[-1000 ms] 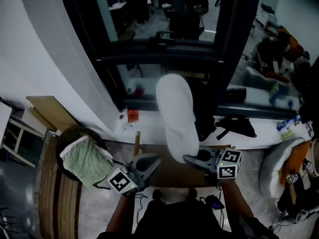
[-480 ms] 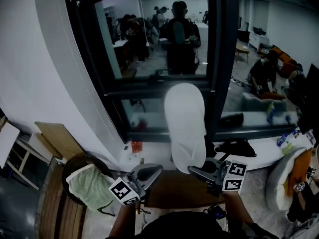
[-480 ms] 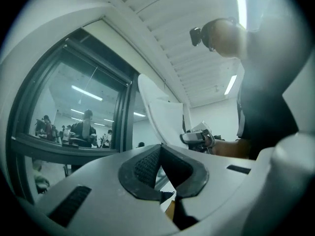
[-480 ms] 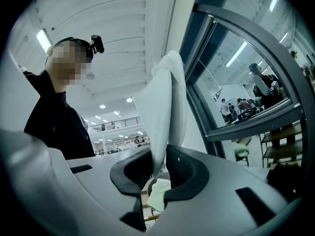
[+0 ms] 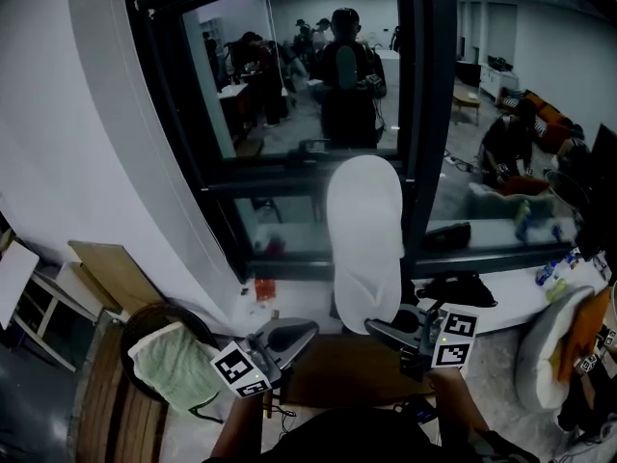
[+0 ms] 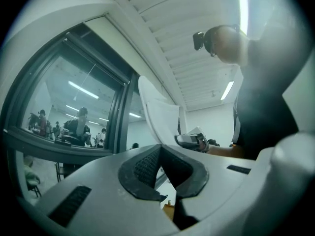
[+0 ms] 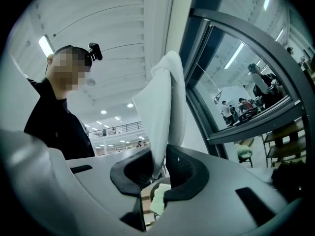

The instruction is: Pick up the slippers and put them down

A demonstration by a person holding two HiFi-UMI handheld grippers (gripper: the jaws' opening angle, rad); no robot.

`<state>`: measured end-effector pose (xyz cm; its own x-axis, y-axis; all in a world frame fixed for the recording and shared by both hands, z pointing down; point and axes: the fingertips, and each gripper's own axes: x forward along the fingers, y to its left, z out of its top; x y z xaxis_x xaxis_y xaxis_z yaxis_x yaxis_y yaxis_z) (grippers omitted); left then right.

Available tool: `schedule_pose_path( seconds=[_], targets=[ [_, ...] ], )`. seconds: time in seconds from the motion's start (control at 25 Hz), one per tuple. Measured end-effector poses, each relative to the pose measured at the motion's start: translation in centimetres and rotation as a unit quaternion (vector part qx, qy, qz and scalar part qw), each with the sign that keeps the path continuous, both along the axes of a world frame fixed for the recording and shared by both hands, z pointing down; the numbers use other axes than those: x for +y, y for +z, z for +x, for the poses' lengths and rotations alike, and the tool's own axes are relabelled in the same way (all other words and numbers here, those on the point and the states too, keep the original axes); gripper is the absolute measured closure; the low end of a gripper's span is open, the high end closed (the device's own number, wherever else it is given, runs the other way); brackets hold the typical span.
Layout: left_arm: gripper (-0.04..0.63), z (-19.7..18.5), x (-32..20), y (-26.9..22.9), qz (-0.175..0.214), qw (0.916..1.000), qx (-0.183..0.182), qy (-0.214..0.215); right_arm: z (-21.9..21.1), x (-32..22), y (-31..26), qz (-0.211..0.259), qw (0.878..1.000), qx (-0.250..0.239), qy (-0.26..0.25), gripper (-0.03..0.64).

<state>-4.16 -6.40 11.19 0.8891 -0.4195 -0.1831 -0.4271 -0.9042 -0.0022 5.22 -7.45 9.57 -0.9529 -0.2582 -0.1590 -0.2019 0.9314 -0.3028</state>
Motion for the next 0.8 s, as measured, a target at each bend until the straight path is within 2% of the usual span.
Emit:
schedule_pose_path(
  seconds=[0.24, 0.8],
  targets=[
    [0.584, -0.2, 0.0, 0.0, -0.003, 0.9999, 0.013, -0.004, 0.2, -0.2, 0.2, -0.011, 1.000, -0.005, -0.005, 0.548],
    [0.584, 0.0, 0.2, 1.6, -0.031, 0.9994, 0.018, -0.005, 0.1, -0.2, 1.4, -0.037, 0.999, 0.002, -0.008, 0.548]
  ],
)
